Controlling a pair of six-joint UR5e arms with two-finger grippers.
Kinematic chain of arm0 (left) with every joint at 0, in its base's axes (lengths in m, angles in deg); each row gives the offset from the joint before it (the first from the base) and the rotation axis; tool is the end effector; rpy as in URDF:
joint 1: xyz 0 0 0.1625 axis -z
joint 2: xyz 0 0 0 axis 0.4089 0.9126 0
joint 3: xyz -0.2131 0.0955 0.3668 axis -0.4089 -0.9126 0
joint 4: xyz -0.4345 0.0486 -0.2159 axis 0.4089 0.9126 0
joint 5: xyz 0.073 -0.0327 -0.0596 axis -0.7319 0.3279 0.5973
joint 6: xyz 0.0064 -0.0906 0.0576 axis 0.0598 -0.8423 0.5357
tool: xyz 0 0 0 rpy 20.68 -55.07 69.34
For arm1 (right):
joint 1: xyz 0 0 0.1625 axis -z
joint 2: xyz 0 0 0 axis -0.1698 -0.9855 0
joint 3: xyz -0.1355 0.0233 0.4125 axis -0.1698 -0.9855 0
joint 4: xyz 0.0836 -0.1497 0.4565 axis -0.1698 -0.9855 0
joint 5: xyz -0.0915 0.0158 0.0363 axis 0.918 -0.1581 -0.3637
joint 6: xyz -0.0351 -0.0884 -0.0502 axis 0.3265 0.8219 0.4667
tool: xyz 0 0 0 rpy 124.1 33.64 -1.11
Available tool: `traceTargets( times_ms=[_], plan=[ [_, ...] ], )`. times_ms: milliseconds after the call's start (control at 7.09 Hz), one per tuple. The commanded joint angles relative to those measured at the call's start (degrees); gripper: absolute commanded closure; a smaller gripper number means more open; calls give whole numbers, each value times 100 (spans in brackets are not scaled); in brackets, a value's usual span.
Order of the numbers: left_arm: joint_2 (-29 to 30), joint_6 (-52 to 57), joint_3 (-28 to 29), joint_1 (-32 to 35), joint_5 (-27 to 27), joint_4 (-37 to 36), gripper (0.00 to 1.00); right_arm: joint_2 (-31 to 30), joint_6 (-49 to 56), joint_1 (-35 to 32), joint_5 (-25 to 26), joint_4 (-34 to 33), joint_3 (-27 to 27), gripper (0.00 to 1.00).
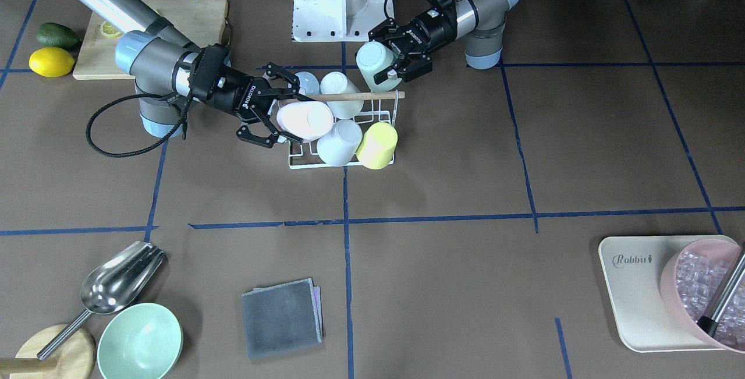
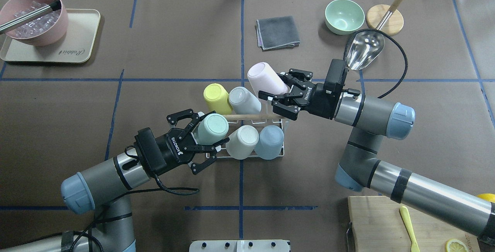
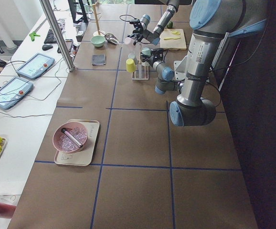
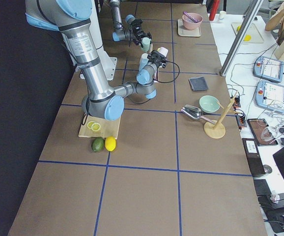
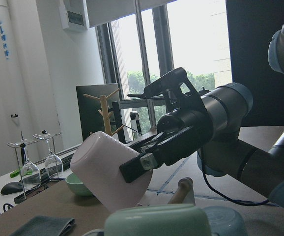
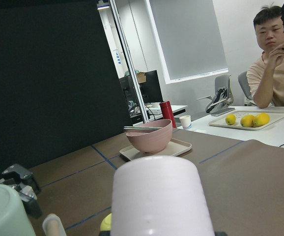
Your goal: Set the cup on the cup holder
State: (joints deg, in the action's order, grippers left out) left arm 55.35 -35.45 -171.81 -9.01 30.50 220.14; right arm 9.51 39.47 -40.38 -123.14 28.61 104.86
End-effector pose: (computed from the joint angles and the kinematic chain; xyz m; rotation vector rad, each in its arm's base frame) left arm 0.5742 -0.3270 0.2646 1.7704 1.2338 0.3894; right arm -0.5403 -0.4678 0.3152 1.4139 -1.6023 -0.2976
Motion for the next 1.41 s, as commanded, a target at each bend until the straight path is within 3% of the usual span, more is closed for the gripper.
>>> traceTargets(
  times_ms=[0, 141, 705, 846, 987, 1269],
  plan=[
    [-2, 15, 13, 8, -60, 0, 28, -8, 0, 37, 17, 1, -2, 89],
    [-2, 15, 13, 8, -113, 0, 0, -8, 0, 37, 17, 18, -2, 88],
    [-11, 33, -126, 209, -113, -8, 0, -44, 9, 37, 17, 36, -10, 69],
    [-28, 24, -406, 515, -70, -156, 0, -44, 9, 37, 26, 19, -19, 27],
    [-37, 15, -617, 727, -52, -602, 0, -35, 0, 54, 44, 36, -19, 0],
    [-46, -2, -961, 1061, -34, -1402, 0, -44, 0, 54, 44, 36, 7, 0]
  ],
)
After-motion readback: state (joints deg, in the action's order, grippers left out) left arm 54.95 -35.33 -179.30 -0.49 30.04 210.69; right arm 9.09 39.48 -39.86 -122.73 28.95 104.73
